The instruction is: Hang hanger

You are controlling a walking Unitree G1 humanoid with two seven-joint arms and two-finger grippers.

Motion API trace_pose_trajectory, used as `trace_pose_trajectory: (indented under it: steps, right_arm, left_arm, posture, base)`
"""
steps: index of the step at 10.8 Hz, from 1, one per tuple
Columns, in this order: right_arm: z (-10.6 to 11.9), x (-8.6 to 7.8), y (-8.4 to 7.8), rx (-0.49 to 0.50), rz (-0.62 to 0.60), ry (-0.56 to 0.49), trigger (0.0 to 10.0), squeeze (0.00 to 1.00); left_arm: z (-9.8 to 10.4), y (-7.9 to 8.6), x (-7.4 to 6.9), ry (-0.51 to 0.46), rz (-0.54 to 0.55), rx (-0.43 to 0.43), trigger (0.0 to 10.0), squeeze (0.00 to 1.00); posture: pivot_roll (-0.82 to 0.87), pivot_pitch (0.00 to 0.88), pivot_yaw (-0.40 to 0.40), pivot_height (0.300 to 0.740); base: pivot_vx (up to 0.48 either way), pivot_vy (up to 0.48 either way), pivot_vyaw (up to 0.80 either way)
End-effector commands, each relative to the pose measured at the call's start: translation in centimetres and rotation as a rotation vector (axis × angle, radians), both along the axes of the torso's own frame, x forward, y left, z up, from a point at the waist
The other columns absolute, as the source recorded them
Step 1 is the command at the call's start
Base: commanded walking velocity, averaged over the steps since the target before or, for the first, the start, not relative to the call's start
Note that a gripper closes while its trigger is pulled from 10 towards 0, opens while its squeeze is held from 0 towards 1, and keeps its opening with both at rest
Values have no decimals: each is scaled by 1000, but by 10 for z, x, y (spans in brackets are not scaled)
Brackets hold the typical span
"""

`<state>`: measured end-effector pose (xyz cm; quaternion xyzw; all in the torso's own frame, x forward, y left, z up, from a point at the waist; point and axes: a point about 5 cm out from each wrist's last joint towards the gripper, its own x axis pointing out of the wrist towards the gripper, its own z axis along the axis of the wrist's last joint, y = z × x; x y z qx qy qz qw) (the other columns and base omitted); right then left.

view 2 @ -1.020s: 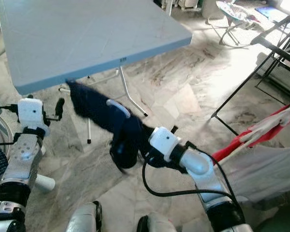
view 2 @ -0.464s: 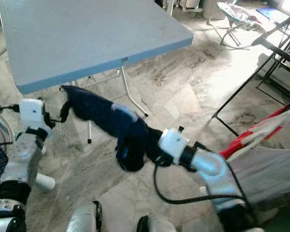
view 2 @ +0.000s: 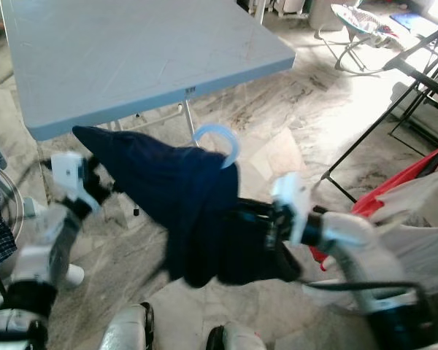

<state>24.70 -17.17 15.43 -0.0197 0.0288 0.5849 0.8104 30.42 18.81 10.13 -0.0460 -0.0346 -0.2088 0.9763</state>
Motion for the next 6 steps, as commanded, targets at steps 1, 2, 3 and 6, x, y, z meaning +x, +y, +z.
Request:
trace_pose_trajectory:
  steps: [1,2,3,6]
  right_arm:
    - [21,-5,3,77,94,-13,10000,0]
    - [24,-6,3,93,106,5,10000,0]
    - [25,-5,3,99,99,12,10000,0]
    - [28,-4,1,90,79,27,10000,0]
  left_arm:
    - [5,0,-2,-30,-18,-19,0,0]
    - [4,1,-4,-23,-20,-27,0,0]
    - [4,0,-4,-25,-31,-50,0,0]
    - [2,-4,-8,-34,-59,-53,0,0]
  posture:
    - [19,130,-94,740]
    - [17,132,-99,740]
    - [17,132,-101,740]
    - [9,127,-111,740]
  base:
    - [0,0,0]
    - [0,0,0]
    - [0,0,0]
    - [0,0,0]
